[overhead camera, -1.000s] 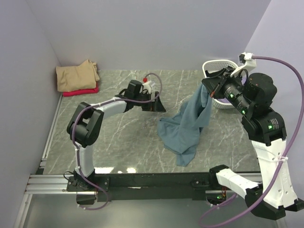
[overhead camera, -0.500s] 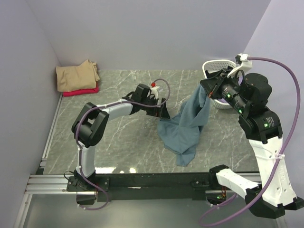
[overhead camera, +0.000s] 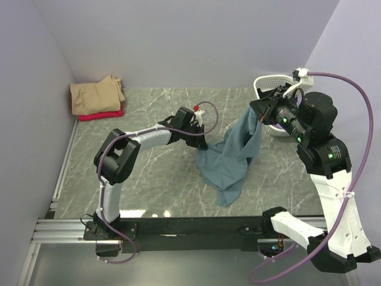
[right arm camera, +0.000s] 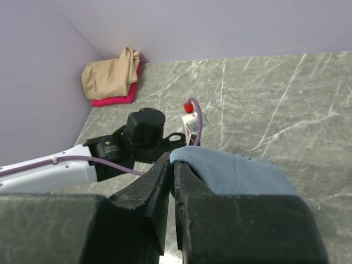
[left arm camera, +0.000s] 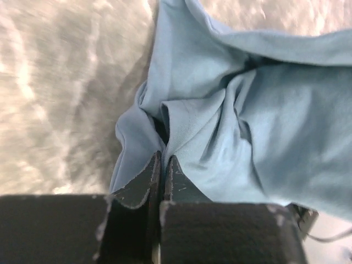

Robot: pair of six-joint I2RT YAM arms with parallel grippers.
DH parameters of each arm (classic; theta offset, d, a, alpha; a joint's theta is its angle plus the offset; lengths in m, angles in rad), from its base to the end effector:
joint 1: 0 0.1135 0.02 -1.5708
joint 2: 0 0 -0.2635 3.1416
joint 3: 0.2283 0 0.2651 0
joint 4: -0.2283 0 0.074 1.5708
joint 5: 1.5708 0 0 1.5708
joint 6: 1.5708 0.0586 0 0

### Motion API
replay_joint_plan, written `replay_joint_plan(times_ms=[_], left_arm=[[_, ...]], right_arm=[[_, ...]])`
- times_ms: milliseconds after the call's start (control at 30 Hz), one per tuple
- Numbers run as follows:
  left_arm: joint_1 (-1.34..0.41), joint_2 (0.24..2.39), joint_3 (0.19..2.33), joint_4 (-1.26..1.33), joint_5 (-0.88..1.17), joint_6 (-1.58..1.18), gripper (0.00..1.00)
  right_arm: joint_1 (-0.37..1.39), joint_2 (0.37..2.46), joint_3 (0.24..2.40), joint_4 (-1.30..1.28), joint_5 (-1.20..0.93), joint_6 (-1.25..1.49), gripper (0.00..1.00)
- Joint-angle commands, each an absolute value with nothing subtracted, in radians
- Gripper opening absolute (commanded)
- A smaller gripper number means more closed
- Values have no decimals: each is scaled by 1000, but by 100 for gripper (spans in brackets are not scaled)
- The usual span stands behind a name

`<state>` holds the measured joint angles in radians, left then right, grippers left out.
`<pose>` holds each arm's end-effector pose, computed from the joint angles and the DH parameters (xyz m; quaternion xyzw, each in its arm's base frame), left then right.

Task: Fold and stack the t-shirts
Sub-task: Flatten the tshirt out

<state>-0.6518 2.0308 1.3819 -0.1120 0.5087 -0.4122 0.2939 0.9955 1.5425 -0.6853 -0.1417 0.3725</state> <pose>0.3560 -0.3076 0.1550 0.2047 0.8713 -0.3927 0.2113 0.1859 0.0649 0.5019 -0.0169 0.7536 0.2647 0.6014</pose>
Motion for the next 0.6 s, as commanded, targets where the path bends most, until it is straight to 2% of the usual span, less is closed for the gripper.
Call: replay_joint_plan(times_ms=[0,33,300,367,433,567], left_arm=[[-643,1849,1482,-188,329,-368,1],[-638,1817,1489,-242,239,-364,1],[-555,1380,1382,-382,-56,-347,1],[-537,1321,1361,-458,-206,-333,1],[-517,1252,1344,-498,-259,-328,5],[-471,1175,1318,-597,-382,-337,1]], right_arm=[[291,968,1545,-634,-101,347,12],[293,963,1548,-637,-74,344,12],[293,976,1534,-624,-15,331,12],[291,985,1516,-609,24,339,11],[293,985,1494,-591,61,344,9],[291,977,1483,-561,149,334,8]])
